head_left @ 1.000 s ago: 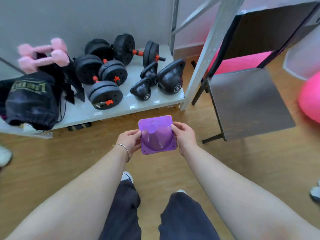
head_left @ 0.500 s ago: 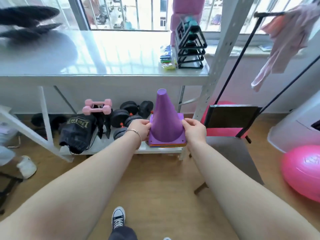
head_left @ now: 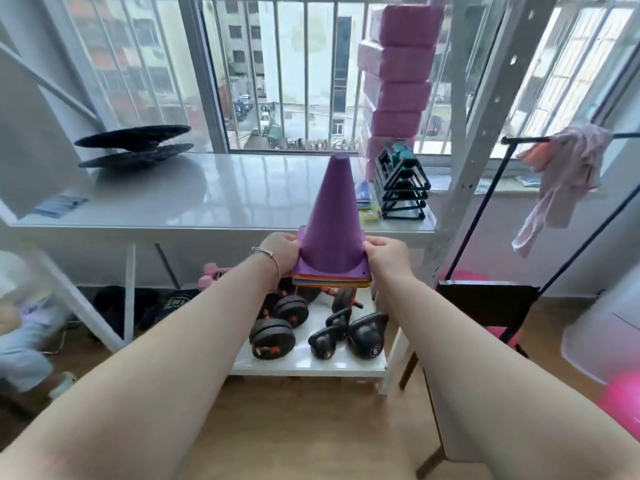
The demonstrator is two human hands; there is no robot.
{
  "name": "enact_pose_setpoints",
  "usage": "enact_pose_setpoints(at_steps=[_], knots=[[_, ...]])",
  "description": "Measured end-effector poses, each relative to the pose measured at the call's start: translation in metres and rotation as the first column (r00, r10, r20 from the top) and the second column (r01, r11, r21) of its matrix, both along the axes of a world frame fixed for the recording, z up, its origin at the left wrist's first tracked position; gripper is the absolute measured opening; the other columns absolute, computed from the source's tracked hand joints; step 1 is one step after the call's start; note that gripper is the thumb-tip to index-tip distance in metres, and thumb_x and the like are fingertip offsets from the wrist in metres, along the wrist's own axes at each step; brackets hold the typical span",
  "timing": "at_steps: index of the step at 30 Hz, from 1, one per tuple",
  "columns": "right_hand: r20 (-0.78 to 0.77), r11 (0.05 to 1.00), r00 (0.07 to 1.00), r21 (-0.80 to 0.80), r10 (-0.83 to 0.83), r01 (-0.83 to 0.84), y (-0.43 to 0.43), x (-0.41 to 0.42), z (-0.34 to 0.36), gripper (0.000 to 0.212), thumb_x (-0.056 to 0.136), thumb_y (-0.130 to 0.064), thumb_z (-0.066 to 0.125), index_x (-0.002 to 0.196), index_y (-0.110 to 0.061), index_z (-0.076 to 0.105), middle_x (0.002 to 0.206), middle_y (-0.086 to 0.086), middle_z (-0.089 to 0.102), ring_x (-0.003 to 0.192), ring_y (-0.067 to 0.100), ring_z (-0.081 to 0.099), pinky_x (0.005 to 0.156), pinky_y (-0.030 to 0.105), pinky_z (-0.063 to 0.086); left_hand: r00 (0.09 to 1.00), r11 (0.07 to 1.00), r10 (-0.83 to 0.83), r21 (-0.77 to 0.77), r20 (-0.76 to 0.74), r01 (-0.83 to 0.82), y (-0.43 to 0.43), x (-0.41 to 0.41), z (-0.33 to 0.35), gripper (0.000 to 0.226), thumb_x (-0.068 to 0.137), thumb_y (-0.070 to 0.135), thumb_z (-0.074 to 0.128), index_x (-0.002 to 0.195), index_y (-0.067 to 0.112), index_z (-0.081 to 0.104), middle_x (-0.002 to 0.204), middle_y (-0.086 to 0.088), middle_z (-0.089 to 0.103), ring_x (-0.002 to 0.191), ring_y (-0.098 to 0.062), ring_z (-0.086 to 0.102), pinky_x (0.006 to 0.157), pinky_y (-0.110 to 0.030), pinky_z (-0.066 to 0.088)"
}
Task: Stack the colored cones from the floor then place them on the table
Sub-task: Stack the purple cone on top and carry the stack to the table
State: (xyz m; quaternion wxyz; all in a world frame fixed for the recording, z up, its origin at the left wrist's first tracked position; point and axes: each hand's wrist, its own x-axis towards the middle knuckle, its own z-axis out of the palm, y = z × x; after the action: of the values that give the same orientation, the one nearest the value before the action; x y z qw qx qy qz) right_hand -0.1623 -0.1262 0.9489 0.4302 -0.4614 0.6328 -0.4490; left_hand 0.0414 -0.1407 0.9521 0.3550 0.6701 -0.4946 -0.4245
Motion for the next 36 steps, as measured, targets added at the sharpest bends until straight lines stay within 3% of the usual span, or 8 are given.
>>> enact_pose_setpoints(at_steps=[7, 11, 15, 18, 20, 22, 27, 36], knots=[[0.138, 0.999, 0.99, -0.021, -0.024, 0.027, -0.039, 0.055, 0.029, 0.02, 0.084, -0.007, 0.064, 0.074, -0.009, 0.082, 0.107, 0.03, 0.077, 0.084, 0.025, 0.067, 0.102, 0.063, 0.054, 0.996, 0.998, -0.004, -0.057, -0.091, -0.001, -0.018, 0.048, 0.039, 0.017, 0.087, 0.011, 0.052, 0.072, 0.018, 0.056, 0.083, -0.01, 0.053, 0.076, -0.025, 0.05, 0.063, -0.027, 0.049], [0.19, 0.998, 0.979, -0.001, -0.067, 0.068, -0.047, 0.087, 0.046, 0.032, 0.094, 0.004, 0.051, 0.112, 0.004, 0.077, 0.097, 0.023, 0.077, 0.086, 0.025, 0.06, 0.101, 0.053, 0.056, 0.992, 0.994, -0.032, -0.11, -0.125, 0.018, -0.035, 0.077, 0.054, 0.012, 0.079, 0.011, 0.054, 0.071, 0.01, 0.063, 0.066, -0.008, 0.051, 0.061, -0.024, 0.045, 0.06, -0.027, 0.043], [0.195, 0.996, 0.978, -0.026, -0.074, 0.08, -0.061, 0.115, 0.045, 0.049, 0.092, 0.006, 0.049, 0.06, -0.015, 0.081, 0.109, 0.035, 0.073, 0.084, 0.025, 0.057, 0.091, 0.05, 0.059, 0.998, 0.987, -0.026, -0.157, -0.054, 0.017, -0.057, 0.105, 0.054, 0.033, 0.063, 0.023, 0.049, 0.073, -0.002, 0.069, 0.067, -0.009, 0.05, 0.066, -0.021, 0.039, 0.063, -0.033, 0.033], [0.18, 0.994, 0.978, -0.018, -0.105, 0.111, -0.079, 0.128, 0.038, 0.029, 0.078, 0.006, 0.05, 0.086, 0.007, 0.077, 0.103, 0.042, 0.069, 0.077, 0.023, 0.051, 0.07, 0.038, 0.042, 0.998, 0.985, -0.013, -0.171, -0.054, 0.004, -0.071, 0.123, 0.047, 0.039, 0.069, 0.032, 0.052, 0.074, -0.003, 0.068, 0.067, -0.007, 0.052, 0.066, -0.02, 0.042, 0.063, -0.034, 0.04], [0.151, 0.996, 0.984, -0.009, -0.091, 0.094, -0.089, 0.133, 0.036, 0.022, 0.073, 0.005, 0.05, 0.077, 0.016, 0.069, 0.069, 0.031, 0.062, 0.07, 0.022, 0.042, 0.061, 0.037, 0.032, 0.993, 0.982, 0.023, -0.183, -0.114, -0.044, -0.076, 0.13, 0.049, 0.027, 0.074, 0.031, 0.059, 0.069, 0.007, 0.069, 0.068, -0.006, 0.059, 0.064, -0.021, 0.048, 0.066, -0.033, 0.045], [0.153, 0.994, 0.982, 0.009, -0.108, 0.108, -0.101, 0.139, 0.041, 0.025, 0.076, 0.005, 0.054, 0.053, -0.003, 0.06, 0.059, 0.013, 0.049, 0.064, 0.021, 0.042, 0.056, 0.035, 0.034, 0.984, 0.968, 0.084, -0.22, -0.157, -0.118, -0.08, 0.133, 0.053, 0.014, 0.083, 0.028, 0.063, 0.074, 0.018, 0.068, 0.07, -0.002, 0.064, 0.063, -0.022, 0.055, 0.069, -0.031, 0.05], [0.163, 0.987, 0.975, -0.033, -0.15, 0.157, -0.134, 0.141, 0.036, 0.017, 0.086, -0.007, 0.071, 0.073, -0.017, 0.067, 0.084, 0.011, 0.07, 0.08, 0.027, 0.064, 0.081, 0.044, 0.059, 0.976, 0.963, 0.117, -0.22, -0.182, -0.156, -0.101, 0.134, 0.044, 0.009, 0.085, 0.022, 0.061, 0.085, 0.017, 0.068, 0.081, -0.006, 0.071, 0.077, -0.024, 0.066, 0.081, -0.038, 0.058], [0.31, 0.994, 0.945, 0.038, -0.108, 0.101, -0.219, 0.122, 0.02, 0.023, 0.079, 0.006, 0.064, 0.067, -0.009, 0.076, 0.086, 0.02, 0.076, 0.081, 0.031, 0.067, 0.081, 0.045, 0.057, 0.959, 0.99, 0.058, -0.111, -0.277, -0.091, -0.171, 0.125, 0.031, 0.02, 0.06, 0.027, 0.069, 0.077, 0.021, 0.077, 0.082, -0.011, 0.075, 0.076, -0.028, 0.067, 0.089, -0.05, 0.057]])
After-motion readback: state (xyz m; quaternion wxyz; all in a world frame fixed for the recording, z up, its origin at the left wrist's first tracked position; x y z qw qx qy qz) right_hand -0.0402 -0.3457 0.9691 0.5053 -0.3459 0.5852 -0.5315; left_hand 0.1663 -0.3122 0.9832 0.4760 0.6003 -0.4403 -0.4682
